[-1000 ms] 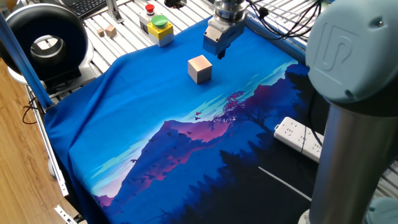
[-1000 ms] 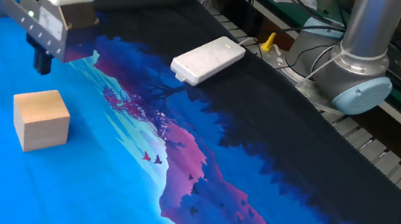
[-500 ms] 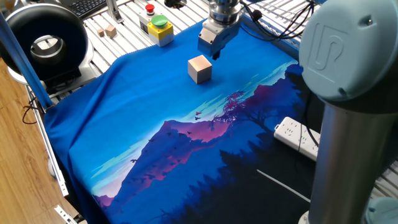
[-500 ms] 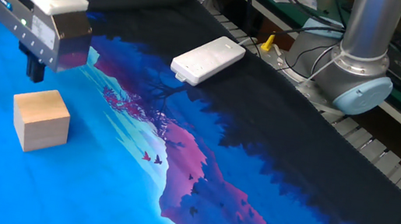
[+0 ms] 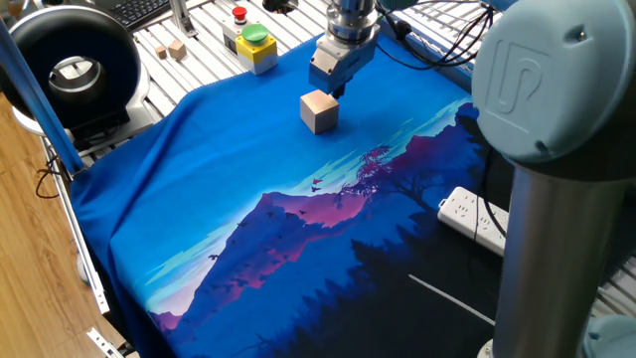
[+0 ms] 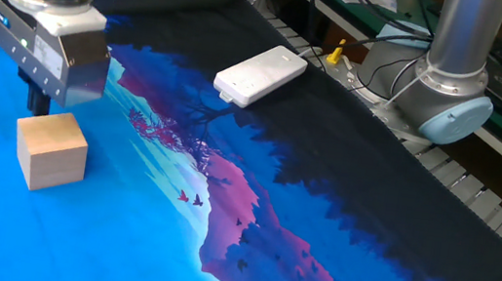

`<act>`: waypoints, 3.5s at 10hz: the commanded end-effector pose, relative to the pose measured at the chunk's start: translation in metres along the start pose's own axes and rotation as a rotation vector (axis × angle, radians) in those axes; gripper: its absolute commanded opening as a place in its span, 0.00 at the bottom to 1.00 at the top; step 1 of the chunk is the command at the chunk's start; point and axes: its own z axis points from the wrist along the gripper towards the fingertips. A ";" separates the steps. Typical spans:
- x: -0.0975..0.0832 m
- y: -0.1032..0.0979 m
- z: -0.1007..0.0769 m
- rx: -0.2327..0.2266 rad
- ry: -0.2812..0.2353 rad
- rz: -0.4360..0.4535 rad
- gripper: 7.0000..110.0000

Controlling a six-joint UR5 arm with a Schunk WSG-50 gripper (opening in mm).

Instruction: Use the gripper to push the small block from left to right

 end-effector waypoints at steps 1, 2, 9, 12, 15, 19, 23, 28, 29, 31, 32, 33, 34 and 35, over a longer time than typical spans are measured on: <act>-0.007 0.006 0.005 -0.009 -0.017 0.017 0.00; -0.008 0.009 0.007 -0.009 -0.021 0.020 0.00; -0.009 0.021 0.010 -0.016 -0.027 0.040 0.00; -0.005 0.033 0.008 -0.010 -0.025 0.066 0.00; 0.001 0.043 0.005 -0.006 -0.023 0.084 0.00; 0.003 0.058 0.012 -0.002 -0.035 0.111 0.00; 0.006 0.067 0.013 -0.002 -0.041 0.128 0.00; 0.003 0.088 0.013 -0.006 -0.046 0.159 0.00; 0.003 0.092 0.015 -0.006 -0.049 0.165 0.00; 0.001 0.101 0.017 -0.008 -0.059 0.176 0.00; -0.001 0.106 0.018 -0.009 -0.060 0.184 0.00; -0.003 0.111 0.020 -0.007 -0.063 0.193 0.00; -0.006 0.117 0.023 -0.006 -0.068 0.200 0.00; -0.008 0.122 0.024 0.000 -0.071 0.210 0.00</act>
